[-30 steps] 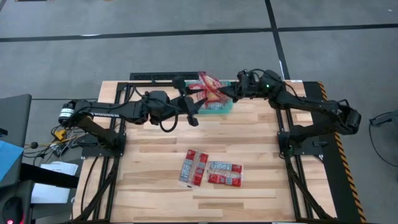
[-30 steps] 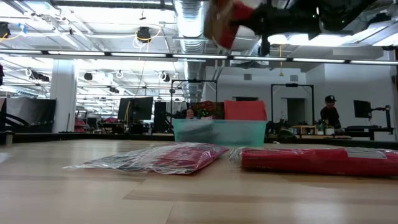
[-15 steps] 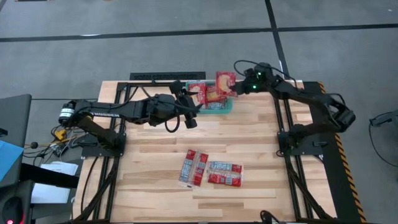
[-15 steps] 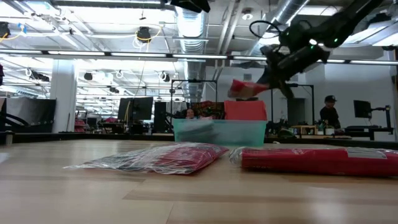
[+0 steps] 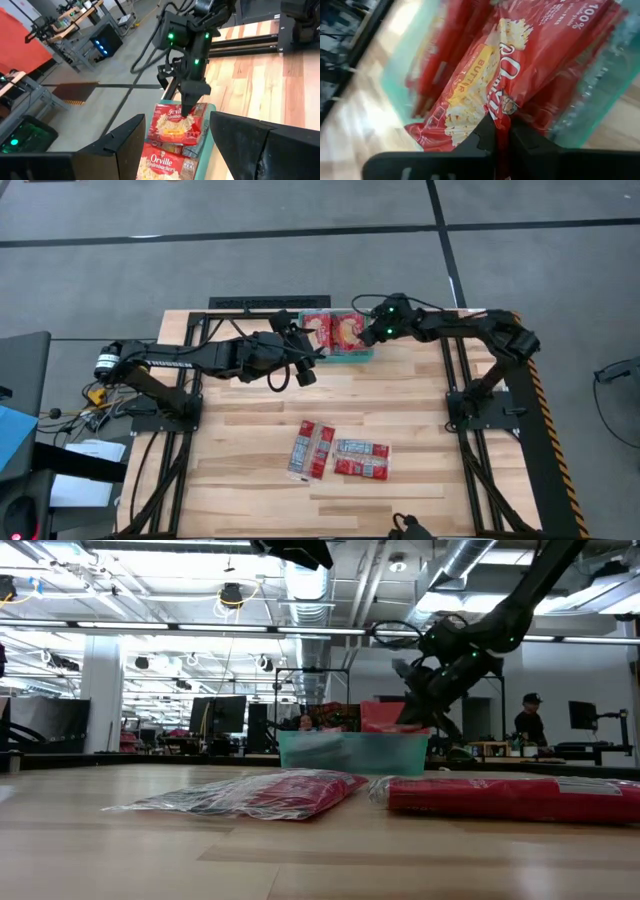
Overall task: Sort popcorn bags into baskets
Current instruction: Put the bottom red popcorn bag into the green bin, then put the left red popcorn bag into the green bin, then put the top red popcorn bag into the green bin
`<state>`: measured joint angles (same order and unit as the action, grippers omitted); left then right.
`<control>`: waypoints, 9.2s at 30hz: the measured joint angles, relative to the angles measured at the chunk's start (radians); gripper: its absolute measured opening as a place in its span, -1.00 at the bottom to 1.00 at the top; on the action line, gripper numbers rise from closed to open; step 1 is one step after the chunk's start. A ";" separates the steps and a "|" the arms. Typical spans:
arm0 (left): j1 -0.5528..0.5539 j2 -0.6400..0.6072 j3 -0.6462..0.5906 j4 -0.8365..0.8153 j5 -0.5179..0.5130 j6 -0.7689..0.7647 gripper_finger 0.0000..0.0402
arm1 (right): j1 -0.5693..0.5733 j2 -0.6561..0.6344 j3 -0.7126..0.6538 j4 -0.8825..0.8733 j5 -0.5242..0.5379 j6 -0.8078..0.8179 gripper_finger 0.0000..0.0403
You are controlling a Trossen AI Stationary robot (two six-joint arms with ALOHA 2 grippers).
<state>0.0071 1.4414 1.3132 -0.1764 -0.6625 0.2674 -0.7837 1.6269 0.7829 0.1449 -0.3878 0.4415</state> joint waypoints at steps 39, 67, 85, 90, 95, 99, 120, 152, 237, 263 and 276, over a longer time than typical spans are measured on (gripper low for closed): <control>-0.246 0.021 -0.562 0.038 0.277 -1.355 0.07 | 0.033 -0.364 0.232 -0.657 0.237 -0.259 0.19; -0.327 0.536 -0.170 -0.111 0.360 -1.454 -0.72 | 0.122 -0.365 0.211 -0.703 0.195 -0.258 0.19; -0.207 0.258 -0.176 -0.077 0.071 -1.043 -1.00 | 0.247 -0.474 0.211 -0.726 -0.163 -0.055 0.19; -0.183 0.131 -0.175 -0.030 -0.064 -0.853 -1.00 | 0.274 -0.521 0.211 -0.697 -0.163 0.003 0.19; -0.166 0.052 -0.174 0.030 -0.129 -0.704 -1.00 | 0.287 -0.543 0.211 -0.683 -0.148 -0.012 0.19; -0.138 0.036 -0.173 0.000 -0.098 -0.701 -1.00 | 0.330 -0.532 0.211 -0.737 -0.052 -0.095 0.19; 0.107 0.301 -0.174 -0.269 0.162 -0.728 0.34 | 0.478 -0.496 0.211 -0.769 0.074 -0.075 0.19; 0.249 0.492 -0.173 -0.206 0.741 -0.653 -0.93 | 0.476 -0.496 0.211 -0.770 0.076 -0.020 0.19; -0.119 -0.238 -0.175 0.611 -0.127 0.254 -1.00 | 0.565 -0.493 0.211 0.211 0.281 -0.450 0.19; -0.119 -0.185 -0.175 0.586 -0.335 0.174 -0.46 | 0.605 -0.431 0.305 -0.006 0.583 -0.525 -0.91; -0.118 -0.185 -0.175 0.401 -0.663 0.127 0.01 | 0.609 -0.352 0.383 -0.605 1.233 -0.515 -0.91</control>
<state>-0.1112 1.2560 1.1381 0.2249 -1.3252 0.3948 -0.1751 1.2747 1.1660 -0.4598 0.8453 -0.0738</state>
